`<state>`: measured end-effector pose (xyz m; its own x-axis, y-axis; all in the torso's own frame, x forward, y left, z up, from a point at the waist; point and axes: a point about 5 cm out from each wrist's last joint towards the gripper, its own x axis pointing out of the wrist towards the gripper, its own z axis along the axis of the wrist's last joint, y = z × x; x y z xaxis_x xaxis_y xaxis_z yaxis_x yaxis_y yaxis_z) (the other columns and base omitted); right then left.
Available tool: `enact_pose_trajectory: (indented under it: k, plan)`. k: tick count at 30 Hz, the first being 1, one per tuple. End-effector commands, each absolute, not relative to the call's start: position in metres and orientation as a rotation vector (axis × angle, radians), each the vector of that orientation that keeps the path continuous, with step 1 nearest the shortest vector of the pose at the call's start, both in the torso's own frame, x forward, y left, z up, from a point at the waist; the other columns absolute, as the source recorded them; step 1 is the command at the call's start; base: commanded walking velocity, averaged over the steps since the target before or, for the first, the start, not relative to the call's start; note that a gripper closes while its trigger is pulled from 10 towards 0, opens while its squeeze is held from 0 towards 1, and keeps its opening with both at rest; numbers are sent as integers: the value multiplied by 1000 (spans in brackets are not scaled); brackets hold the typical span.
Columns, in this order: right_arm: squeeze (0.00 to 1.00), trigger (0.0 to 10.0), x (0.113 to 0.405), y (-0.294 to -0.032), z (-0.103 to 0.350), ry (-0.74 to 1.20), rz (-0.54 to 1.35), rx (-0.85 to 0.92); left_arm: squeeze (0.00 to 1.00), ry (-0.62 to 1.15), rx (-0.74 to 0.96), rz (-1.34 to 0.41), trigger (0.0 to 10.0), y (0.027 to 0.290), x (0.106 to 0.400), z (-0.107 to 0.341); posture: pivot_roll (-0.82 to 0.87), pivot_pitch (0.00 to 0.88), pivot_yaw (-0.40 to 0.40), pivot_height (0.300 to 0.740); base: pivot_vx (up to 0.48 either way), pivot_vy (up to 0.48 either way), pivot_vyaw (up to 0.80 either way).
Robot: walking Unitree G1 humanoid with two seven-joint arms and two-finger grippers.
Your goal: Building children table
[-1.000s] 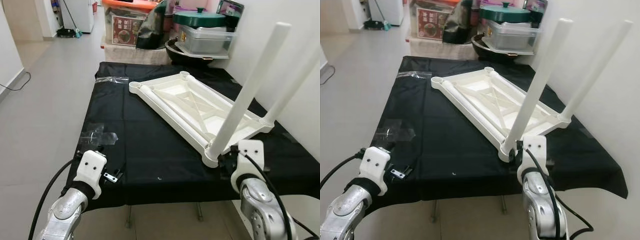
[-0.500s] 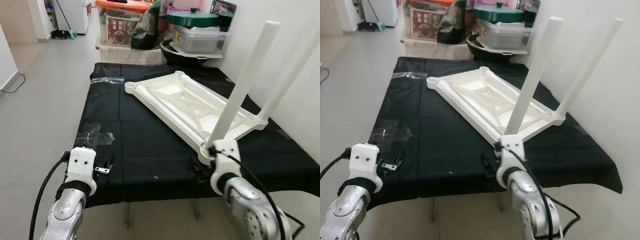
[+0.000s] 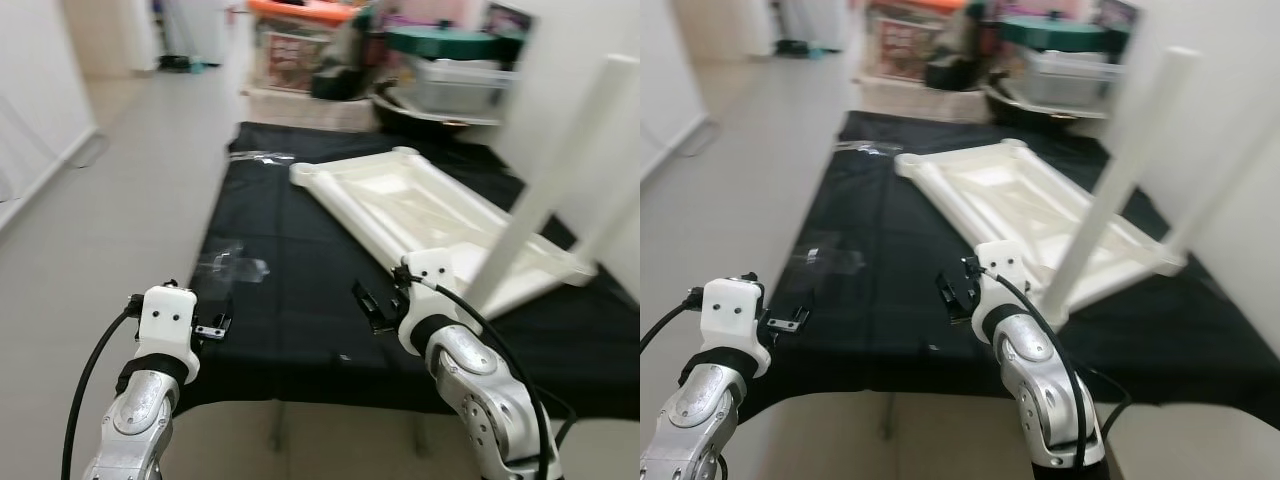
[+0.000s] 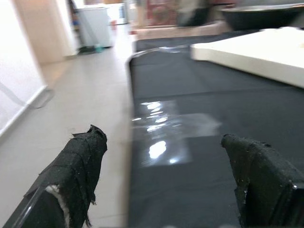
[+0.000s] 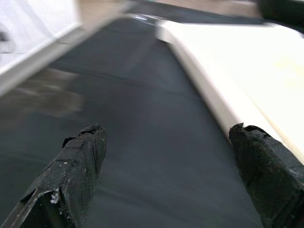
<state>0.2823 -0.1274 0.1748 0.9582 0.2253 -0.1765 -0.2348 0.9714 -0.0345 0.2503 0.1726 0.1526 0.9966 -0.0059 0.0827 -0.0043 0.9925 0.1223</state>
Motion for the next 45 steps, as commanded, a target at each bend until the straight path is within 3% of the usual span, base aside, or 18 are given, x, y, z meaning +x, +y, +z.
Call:
enact_pose_trajectory:
  k: [1,8,14,28,45]
  plan:
    - [0,10000,284,-130,174,169,226,-71,0,-90,124,-16,10000,168,252,156,65,0,-115,740,0,0,800]
    - [0,10000,290,-132,171,156,203,-80,0,-87,134,-16,10000,166,255,154,59,0,-111,740,0,0,800]
    - [0,10000,300,-157,167,157,4,-25,0,-111,157,-36,10000,163,254,157,70,0,-116,740,0,0,0]
    - [0,10000,286,-151,176,68,-18,-169,0,-99,157,-95,10000,157,247,151,7,0,-43,740,0,0,0]
    - [0,10000,297,-154,177,64,-44,-139,0,-111,106,-75,10000,162,249,155,33,0,-71,740,227,0,0]
